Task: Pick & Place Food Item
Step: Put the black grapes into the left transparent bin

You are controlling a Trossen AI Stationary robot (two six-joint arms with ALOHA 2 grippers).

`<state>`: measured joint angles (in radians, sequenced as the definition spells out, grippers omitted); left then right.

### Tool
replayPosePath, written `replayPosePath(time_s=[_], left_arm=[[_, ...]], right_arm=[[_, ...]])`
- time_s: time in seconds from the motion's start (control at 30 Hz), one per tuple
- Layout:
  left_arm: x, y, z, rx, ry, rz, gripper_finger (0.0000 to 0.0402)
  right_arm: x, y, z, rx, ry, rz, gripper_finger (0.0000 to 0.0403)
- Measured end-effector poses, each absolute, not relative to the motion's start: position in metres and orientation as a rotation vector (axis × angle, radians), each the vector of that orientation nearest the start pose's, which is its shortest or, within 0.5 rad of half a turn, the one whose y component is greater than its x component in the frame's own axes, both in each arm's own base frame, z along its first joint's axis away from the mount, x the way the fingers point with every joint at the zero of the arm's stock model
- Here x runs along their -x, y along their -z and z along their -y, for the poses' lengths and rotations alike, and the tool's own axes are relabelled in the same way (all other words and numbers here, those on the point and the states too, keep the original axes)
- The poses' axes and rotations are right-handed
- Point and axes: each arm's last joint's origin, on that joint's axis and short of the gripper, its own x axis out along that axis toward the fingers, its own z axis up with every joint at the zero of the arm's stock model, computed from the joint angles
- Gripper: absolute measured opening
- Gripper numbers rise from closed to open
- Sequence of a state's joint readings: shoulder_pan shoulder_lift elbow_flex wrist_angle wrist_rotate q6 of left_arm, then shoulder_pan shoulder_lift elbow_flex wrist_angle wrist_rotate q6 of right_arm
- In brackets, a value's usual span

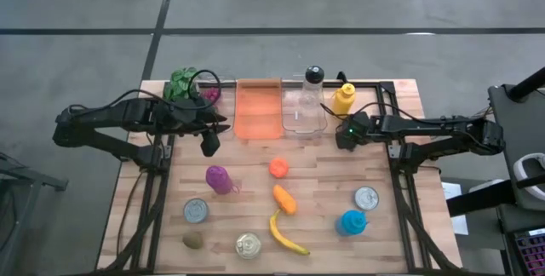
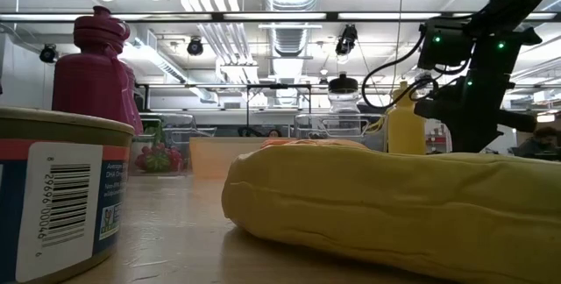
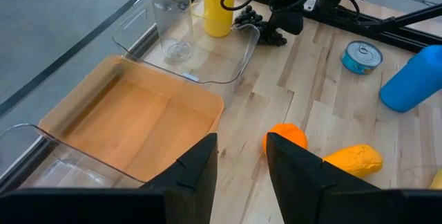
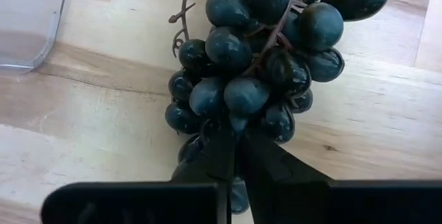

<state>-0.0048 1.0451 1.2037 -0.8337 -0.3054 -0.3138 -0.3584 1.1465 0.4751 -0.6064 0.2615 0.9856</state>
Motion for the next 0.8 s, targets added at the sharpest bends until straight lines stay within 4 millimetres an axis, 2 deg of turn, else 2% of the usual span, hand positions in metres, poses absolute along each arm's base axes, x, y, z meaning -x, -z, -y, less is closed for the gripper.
replayPosePath(time_s=[0.17,0.43,0.8], left_arm=[[-0.194,-0.37,-0.008,0.195,-0.391,-0.616,0.0131],[-0.194,-0.37,-0.008,0.196,-0.391,-0.616,0.0126],[-0.194,-0.37,-0.008,0.196,-0.391,-0.616,0.0129]], right_arm=[[-0.156,-0.151,0.067,-0.858,1.111,-0.935,0.001],[-0.166,-0.167,0.07,-0.831,1.066,-0.908,0.0009],[-0.175,-0.203,0.073,-0.748,1.019,-0.96,0.0009]])
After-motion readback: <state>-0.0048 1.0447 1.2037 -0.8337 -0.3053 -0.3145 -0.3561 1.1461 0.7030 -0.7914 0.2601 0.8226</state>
